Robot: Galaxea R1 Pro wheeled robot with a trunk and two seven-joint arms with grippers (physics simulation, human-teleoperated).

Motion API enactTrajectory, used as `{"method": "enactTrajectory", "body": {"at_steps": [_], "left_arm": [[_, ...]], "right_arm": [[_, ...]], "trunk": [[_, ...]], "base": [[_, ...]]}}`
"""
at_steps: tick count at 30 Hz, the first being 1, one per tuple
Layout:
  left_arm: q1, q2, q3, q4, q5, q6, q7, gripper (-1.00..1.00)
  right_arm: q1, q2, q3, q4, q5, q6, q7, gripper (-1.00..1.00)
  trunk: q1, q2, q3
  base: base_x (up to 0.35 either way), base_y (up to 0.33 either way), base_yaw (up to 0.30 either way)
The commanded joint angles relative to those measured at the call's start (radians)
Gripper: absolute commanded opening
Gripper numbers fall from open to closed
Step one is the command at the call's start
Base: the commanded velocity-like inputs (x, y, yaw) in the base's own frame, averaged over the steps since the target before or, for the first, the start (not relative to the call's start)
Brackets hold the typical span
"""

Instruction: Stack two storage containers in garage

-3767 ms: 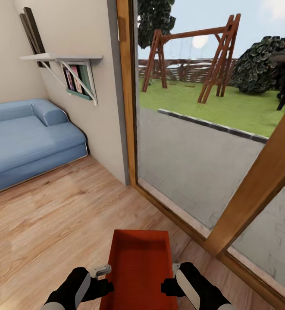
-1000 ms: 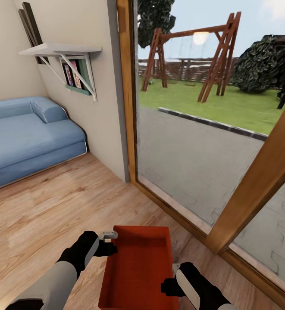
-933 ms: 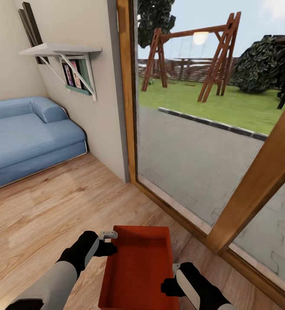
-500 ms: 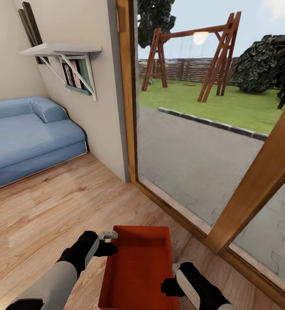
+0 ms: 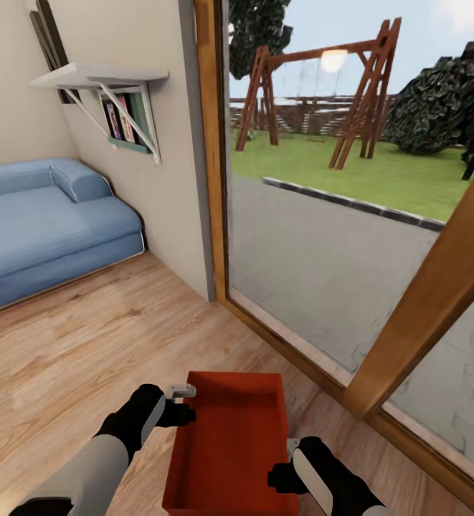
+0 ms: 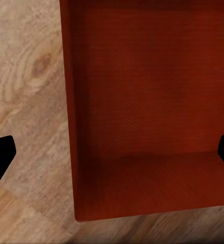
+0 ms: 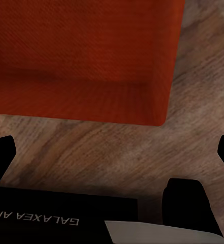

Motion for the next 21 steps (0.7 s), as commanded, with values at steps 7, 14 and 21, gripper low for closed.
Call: {"method": "enactTrajectory", "body": {"at_steps": [7, 14, 21], "left_arm": [[0.0, -0.001, 0.004, -0.002, -0.005, 0.005, -0.005, 1.0], [0.001, -0.001, 0.004, -0.002, -0.005, 0.005, -0.005, 1.0], [0.002, -0.001, 0.004, -0.002, -0.005, 0.005, -0.005, 1.0]], "right_arm": [[-0.001, 0.0, 0.004, -0.001, -0.011, 0.002, -0.01, 1.0], [-0.001, -0.001, 0.003, -0.001, -0.011, 0.002, -0.009, 1.0], [-0.001, -0.003, 0.001, -0.001, -0.009, 0.002, -0.011, 1.0]], "trunk": [[0.008, -0.015, -0.007], [0.019, -0.036, -0.017], [0.038, -0.071, -0.032]], "base": [[0.0, 0.0, 0.0], [0.0, 0.0, 0.0], [0.0, 0.0, 0.0]]}}
